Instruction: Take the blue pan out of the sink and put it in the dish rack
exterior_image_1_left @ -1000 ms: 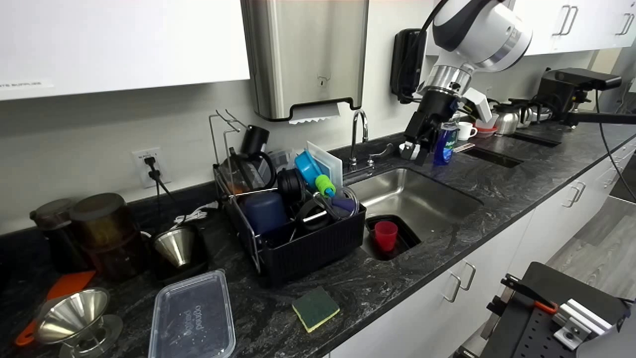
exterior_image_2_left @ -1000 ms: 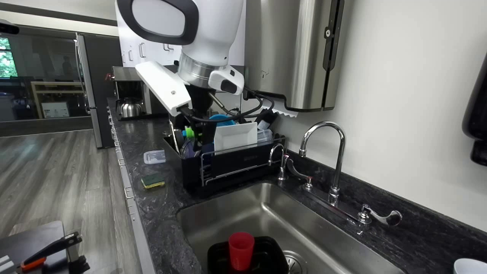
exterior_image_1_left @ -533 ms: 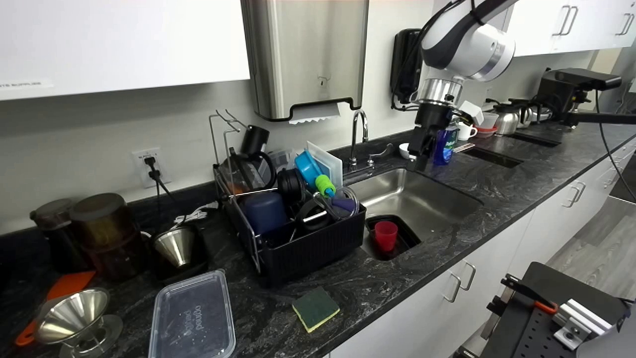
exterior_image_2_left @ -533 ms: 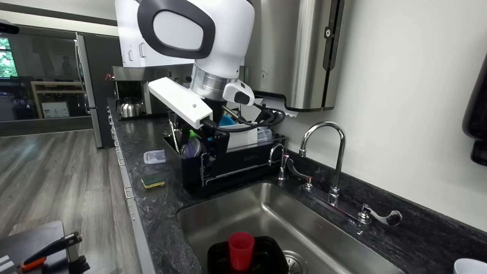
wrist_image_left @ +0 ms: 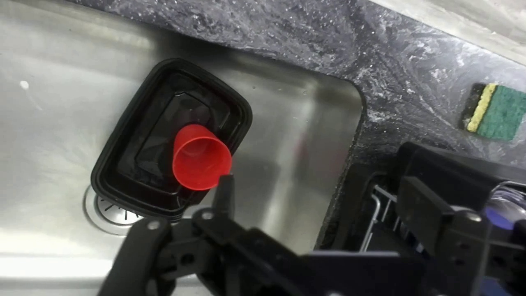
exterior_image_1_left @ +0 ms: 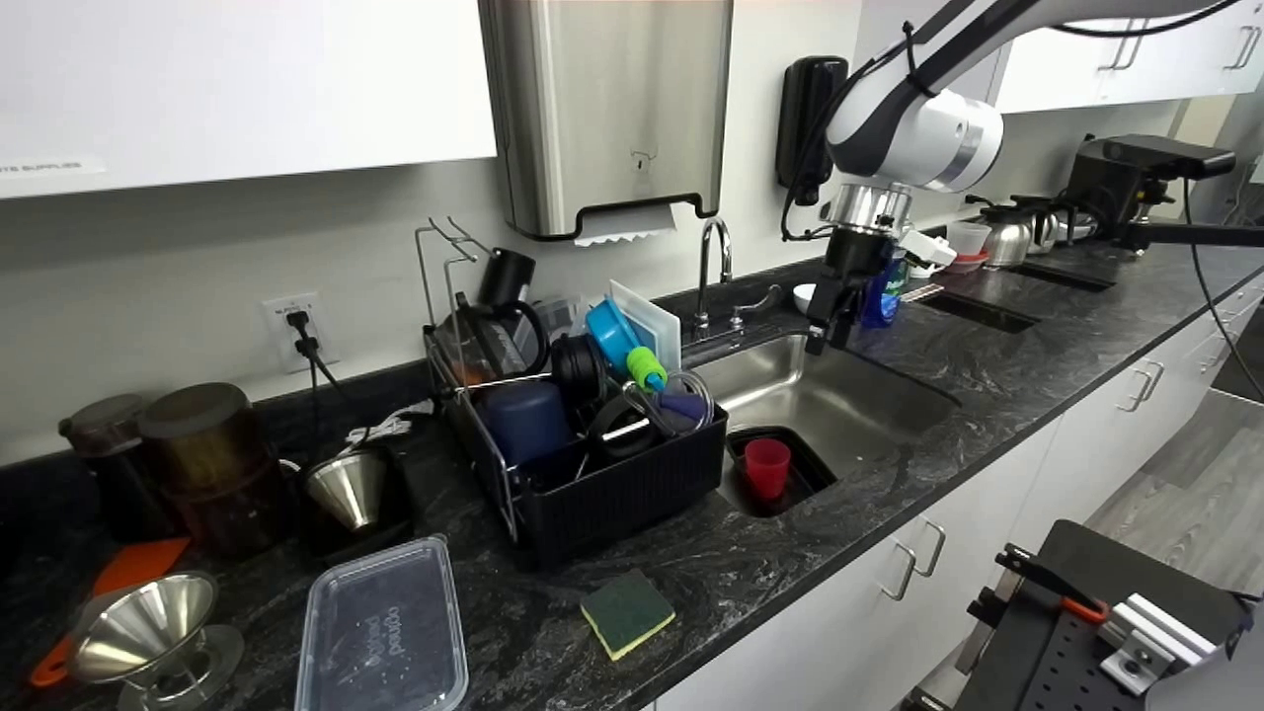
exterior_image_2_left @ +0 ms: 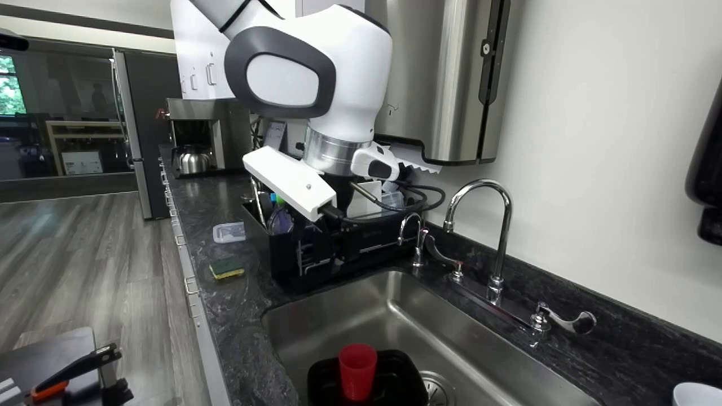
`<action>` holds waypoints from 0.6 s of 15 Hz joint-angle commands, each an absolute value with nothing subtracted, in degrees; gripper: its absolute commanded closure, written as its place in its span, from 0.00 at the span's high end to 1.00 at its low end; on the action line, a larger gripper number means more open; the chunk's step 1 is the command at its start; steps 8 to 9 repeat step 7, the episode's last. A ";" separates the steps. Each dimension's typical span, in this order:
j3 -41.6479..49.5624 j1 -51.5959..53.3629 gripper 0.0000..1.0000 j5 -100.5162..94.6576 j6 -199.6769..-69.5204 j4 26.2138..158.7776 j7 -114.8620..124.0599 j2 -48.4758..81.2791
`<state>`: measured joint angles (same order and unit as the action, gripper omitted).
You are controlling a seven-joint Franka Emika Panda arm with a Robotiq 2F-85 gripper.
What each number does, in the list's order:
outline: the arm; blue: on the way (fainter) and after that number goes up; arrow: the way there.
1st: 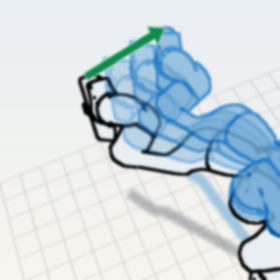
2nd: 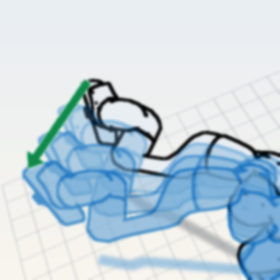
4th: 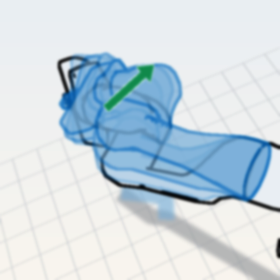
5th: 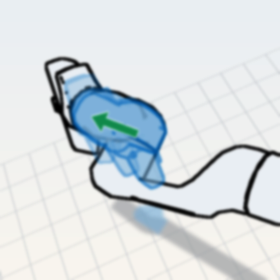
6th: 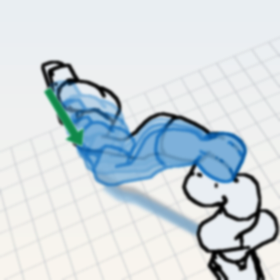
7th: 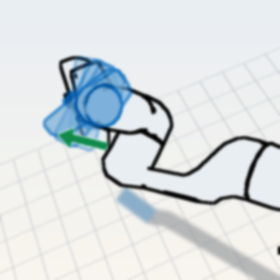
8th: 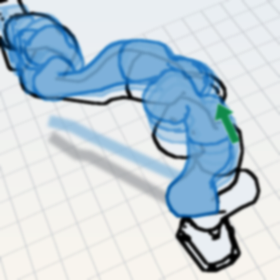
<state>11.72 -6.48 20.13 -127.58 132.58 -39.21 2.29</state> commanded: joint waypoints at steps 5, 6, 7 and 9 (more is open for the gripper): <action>10.02 -8.51 1.00 20.78 -127.81 130.68 -36.34 4.96; 10.02 -8.51 1.00 20.78 -127.80 130.63 -36.28 4.96; 10.02 -8.51 1.00 20.79 -127.80 130.62 -36.27 4.96; 10.02 -8.51 1.00 20.79 -127.80 130.62 -36.27 4.96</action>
